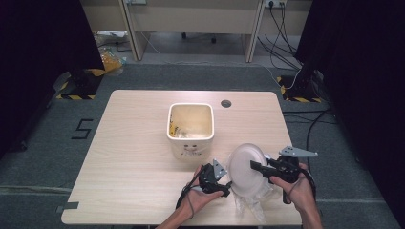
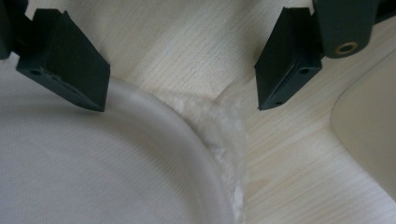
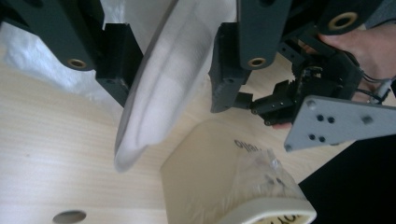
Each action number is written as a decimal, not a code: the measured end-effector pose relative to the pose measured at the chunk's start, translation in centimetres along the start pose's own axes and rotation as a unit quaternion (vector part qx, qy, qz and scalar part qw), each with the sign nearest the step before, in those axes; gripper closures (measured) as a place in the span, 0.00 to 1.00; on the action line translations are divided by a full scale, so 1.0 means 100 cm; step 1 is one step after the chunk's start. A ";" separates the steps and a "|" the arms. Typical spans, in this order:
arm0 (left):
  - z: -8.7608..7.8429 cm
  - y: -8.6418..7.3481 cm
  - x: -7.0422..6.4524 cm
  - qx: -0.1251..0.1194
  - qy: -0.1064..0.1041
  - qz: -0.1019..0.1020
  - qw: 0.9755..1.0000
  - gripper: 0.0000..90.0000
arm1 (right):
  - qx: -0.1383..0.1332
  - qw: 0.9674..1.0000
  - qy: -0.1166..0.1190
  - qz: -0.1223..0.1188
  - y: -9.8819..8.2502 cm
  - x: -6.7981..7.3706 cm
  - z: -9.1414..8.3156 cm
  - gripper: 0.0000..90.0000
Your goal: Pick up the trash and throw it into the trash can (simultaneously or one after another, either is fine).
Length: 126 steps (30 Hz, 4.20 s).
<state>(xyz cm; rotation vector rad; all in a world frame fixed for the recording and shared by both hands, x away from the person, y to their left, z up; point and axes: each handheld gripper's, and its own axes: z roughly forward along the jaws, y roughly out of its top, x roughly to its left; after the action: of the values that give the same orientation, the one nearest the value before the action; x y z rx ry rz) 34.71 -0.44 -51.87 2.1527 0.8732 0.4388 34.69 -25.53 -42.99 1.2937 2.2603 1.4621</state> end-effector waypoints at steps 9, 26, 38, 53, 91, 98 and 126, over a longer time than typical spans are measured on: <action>-0.006 -0.004 0.001 -0.016 -0.023 0.000 1.000 0.22 | -0.010 0.996 0.071 0.048 -0.009 -0.010 0.012 0.84; -0.101 -0.089 0.076 -0.017 0.028 -0.063 0.997 0.21 | -0.091 0.977 0.177 0.072 0.014 0.011 -0.002 0.93; -0.135 -0.111 0.105 -0.017 0.064 -0.091 0.994 0.21 | -0.114 0.972 0.189 0.084 0.043 0.001 -0.004 0.93; -0.131 -0.123 0.123 0.006 0.090 -0.102 0.991 0.21 | -0.127 0.965 0.216 0.077 0.091 0.009 0.005 0.93; -0.130 -0.123 0.125 0.013 0.085 -0.109 0.990 0.16 | -0.054 0.967 0.222 0.109 0.166 0.028 0.153 0.92; -0.130 -0.123 0.125 0.014 0.084 -0.109 0.990 0.16 | -0.026 0.971 0.208 0.115 0.158 0.021 0.168 0.87; -0.130 -0.123 0.126 0.014 0.085 -0.108 0.990 0.15 | 0.025 0.989 0.149 -0.004 0.154 0.056 0.161 0.79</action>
<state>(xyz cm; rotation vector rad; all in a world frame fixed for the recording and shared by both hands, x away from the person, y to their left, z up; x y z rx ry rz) 30.94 21.13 -52.29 2.0398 1.2006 0.5060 48.75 -8.31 -37.18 1.1408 2.4952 1.7061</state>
